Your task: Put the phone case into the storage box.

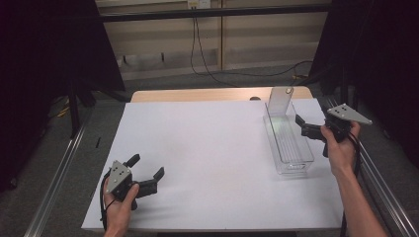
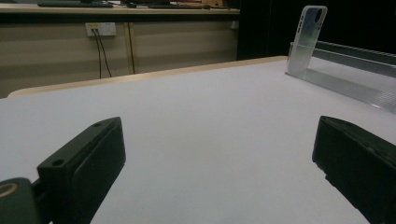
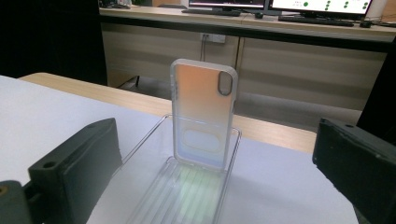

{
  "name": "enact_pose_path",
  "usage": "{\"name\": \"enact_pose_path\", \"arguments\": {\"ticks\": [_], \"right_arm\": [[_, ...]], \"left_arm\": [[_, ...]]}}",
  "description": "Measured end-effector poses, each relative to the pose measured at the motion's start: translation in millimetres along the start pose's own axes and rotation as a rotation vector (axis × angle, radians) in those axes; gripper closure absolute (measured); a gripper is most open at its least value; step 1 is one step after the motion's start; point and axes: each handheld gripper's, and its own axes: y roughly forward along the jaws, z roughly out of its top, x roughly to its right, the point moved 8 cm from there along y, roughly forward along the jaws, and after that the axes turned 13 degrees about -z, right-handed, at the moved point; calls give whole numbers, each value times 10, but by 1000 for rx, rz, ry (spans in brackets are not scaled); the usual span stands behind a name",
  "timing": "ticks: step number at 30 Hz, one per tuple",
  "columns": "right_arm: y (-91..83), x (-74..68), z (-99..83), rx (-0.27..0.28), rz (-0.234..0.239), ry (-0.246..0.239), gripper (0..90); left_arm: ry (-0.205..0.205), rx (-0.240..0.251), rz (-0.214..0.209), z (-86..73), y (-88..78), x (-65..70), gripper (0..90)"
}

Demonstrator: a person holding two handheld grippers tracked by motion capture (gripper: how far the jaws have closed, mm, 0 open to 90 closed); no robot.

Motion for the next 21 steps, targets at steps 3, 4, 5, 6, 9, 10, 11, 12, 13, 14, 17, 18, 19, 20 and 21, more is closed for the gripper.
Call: {"name": "enact_pose_path", "arguments": {"ticks": [3, 4, 5, 6, 9, 10, 11, 12, 13, 14, 17, 18, 19, 20, 21], "right_arm": [[-57, -4, -15, 5, 0, 0, 3], [-72, -6, -32, 4, -3, -6, 3], [-83, -5, -42, 1, -5, -7, 3], [-94, -4, -46, 6, -7, -4, 3], [-152, -8, -53, 14, -9, -5, 3], [-174, -7, -53, 18, -10, -10, 3], [-200, -5, -51, 19, -14, -10, 4], [-223, 0, -43, 27, -17, -10, 5], [-249, 6, -39, 34, -20, -16, 8], [-275, 9, -40, 38, -27, -19, 8], [-350, -10, -82, 34, -17, -10, 7], [-369, -13, -103, 30, -19, -11, 8], [-387, -18, -121, 30, -20, -16, 8], [-403, -19, -139, 27, -21, -20, 8], [-417, -18, -155, 19, -19, -20, 7]], "left_arm": [[1, 0, -5, -2, 5, 3, 26], [2, 0, -5, -2, 4, 3, 26], [5, -2, -4, -1, 4, 3, 25], [6, -2, -2, -1, 4, 2, 26], [5, -8, 0, -8, 2, -2, 26], [7, -10, 2, -10, 1, -4, 25], [9, -11, 4, -10, 0, -5, 26], [9, -10, 4, -9, -1, -6, 25], [7, -7, 4, -7, -1, -4, 26], [8, -7, 5, -7, -2, -5, 26], [5, -8, 8, -10, -4, -6, 26], [5, -8, 8, -10, -5, -6, 26], [9, -9, 7, -10, -7, -7, 26], [8, -8, 9, -7, -5, -5, 26], [12, -10, 9, -7, -6, -5, 26]]}}
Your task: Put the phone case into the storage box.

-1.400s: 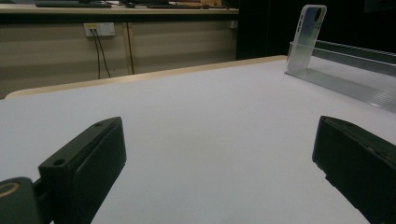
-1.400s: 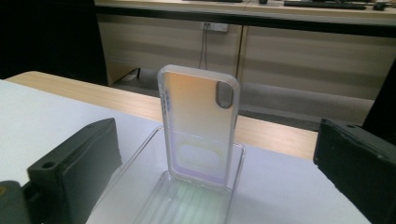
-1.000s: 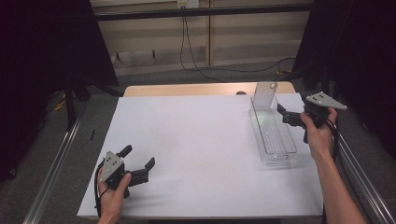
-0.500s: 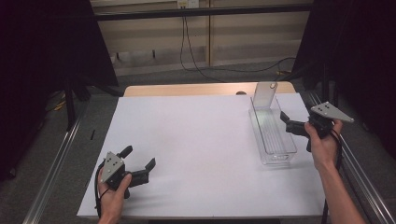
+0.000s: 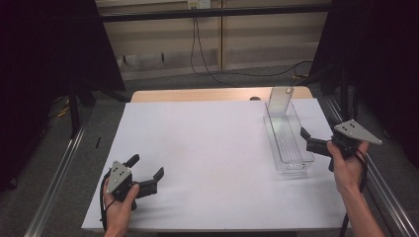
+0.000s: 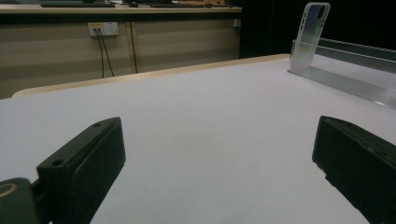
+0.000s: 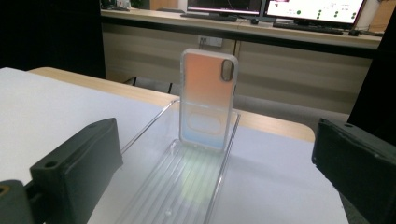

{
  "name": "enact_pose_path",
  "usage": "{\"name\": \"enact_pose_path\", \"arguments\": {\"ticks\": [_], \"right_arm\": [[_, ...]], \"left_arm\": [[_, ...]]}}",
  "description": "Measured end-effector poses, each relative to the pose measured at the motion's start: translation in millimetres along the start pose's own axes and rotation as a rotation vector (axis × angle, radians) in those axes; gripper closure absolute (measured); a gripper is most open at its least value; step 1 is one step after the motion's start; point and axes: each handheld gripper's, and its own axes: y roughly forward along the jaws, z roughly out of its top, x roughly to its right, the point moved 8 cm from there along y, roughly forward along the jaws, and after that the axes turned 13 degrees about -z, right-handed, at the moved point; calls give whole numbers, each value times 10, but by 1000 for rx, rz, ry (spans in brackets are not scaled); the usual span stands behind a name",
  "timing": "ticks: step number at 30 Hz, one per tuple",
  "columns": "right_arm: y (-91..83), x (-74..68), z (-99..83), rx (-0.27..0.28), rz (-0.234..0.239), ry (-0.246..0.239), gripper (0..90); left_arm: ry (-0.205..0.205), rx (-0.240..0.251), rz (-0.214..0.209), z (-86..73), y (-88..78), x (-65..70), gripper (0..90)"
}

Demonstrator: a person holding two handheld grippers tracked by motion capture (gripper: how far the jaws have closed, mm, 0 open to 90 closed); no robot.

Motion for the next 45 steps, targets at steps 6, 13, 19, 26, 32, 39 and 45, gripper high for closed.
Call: {"name": "enact_pose_path", "arguments": {"ticks": [6, 13, 19, 26, 32, 39, 45], "right_arm": [[-94, 45, -40, -8, -23, 1, 8], [-191, 14, -94, -10, -19, 9, 10], [-276, -35, -116, -8, -4, 9, 9], [-389, -54, -203, -32, -3, 17, 11], [-502, 0, -299, -43, -23, 44, 10], [-628, -72, -404, -42, -10, 24, 11], [-732, -152, -485, -49, -8, 53, 12]], "left_arm": [[1, 11, 5, 17, -10, 3, 27], [-11, 14, 7, 17, -17, 11, 26], [-16, 10, 12, 11, -20, 17, 26], [-16, 6, 10, 9, -22, 30, 25], [-18, -1, 11, 3, -19, 49, 25], [-32, -12, 10, -14, -17, 73, 25], [-29, -8, 13, -6, -44, 77, 26]]}}
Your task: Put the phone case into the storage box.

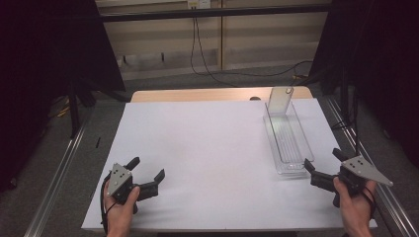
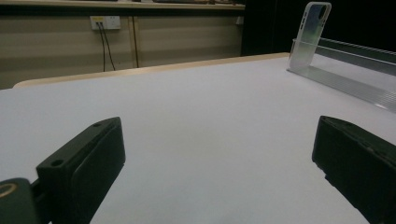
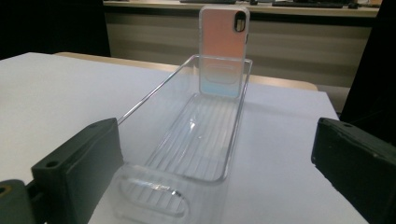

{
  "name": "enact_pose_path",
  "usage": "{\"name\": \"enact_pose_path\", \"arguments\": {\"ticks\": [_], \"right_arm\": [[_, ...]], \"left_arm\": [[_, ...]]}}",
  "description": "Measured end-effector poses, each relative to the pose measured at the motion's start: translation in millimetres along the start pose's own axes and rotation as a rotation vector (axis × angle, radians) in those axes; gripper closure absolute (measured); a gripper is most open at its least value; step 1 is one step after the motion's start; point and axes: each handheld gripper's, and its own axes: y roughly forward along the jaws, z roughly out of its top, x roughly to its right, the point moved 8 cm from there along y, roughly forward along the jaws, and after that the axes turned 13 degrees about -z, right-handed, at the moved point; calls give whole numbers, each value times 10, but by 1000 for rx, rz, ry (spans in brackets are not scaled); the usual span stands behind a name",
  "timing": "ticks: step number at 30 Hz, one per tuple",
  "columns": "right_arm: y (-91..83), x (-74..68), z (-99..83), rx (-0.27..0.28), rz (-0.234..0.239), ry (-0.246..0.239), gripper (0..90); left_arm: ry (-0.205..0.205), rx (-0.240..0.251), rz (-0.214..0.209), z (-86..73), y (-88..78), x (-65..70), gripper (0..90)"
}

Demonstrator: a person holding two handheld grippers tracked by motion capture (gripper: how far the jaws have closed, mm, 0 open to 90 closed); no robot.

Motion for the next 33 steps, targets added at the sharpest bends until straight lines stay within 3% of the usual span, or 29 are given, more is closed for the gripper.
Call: {"name": "enact_pose_path", "arguments": {"ticks": [15, 23, 26, 33], "right_arm": [[-181, 46, -192, 18, -64, 39, 8], [-163, 33, -286, -19, -43, 74, 6], [-158, 0, -272, -9, -34, 55, 4], [-149, 1, -249, -1, -34, 74, 2]], "left_arm": [[10, -16, 18, -36, -57, 2, 26], [2, -34, 29, -78, -72, 9, 26], [-6, -28, 47, -80, -91, -12, 26], [-13, -32, 48, -87, -102, -15, 26]]}}
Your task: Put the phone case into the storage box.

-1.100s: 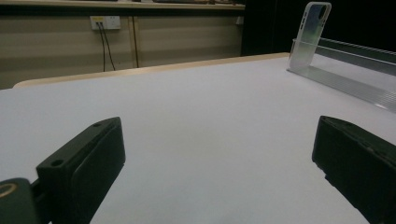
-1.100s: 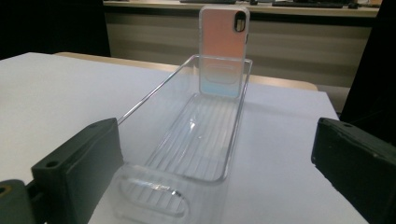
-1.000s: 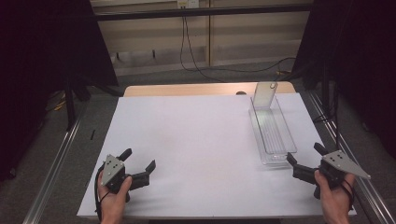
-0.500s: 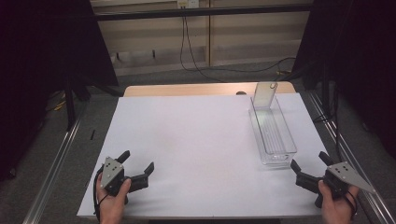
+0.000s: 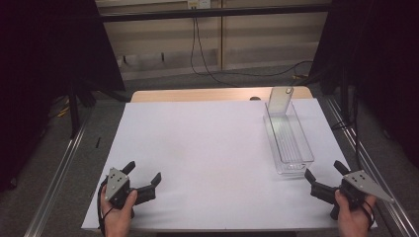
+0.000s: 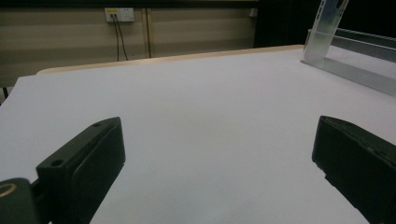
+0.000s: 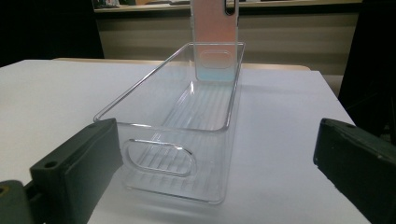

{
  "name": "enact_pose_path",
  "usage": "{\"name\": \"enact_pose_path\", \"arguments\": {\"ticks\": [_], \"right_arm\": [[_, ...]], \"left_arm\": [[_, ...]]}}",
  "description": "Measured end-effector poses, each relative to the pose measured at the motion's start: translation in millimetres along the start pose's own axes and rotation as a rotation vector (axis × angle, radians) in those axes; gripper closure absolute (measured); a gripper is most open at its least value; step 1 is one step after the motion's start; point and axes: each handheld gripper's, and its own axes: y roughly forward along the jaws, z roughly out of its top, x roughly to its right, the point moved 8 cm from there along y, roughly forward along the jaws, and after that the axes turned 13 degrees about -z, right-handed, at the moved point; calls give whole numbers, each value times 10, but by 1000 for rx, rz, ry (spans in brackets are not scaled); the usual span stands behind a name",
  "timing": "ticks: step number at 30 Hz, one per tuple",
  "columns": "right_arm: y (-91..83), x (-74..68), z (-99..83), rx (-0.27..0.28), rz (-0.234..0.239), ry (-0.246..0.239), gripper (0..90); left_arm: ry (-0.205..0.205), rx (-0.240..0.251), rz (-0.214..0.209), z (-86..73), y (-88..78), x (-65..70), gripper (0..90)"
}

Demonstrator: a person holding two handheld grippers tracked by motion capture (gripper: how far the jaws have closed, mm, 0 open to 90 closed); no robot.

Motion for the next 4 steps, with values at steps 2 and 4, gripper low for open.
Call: {"name": "enact_pose_path", "arguments": {"ticks": [2, 4], "right_arm": [[7, -22, -7, -6, 13, -15, 1], [1, -45, 1, -8, 22, -13, 0]], "left_arm": [[-13, 5, -5, 6, 7, -5, 26], [-18, 0, 0, 5, 20, -19, 26]]}}
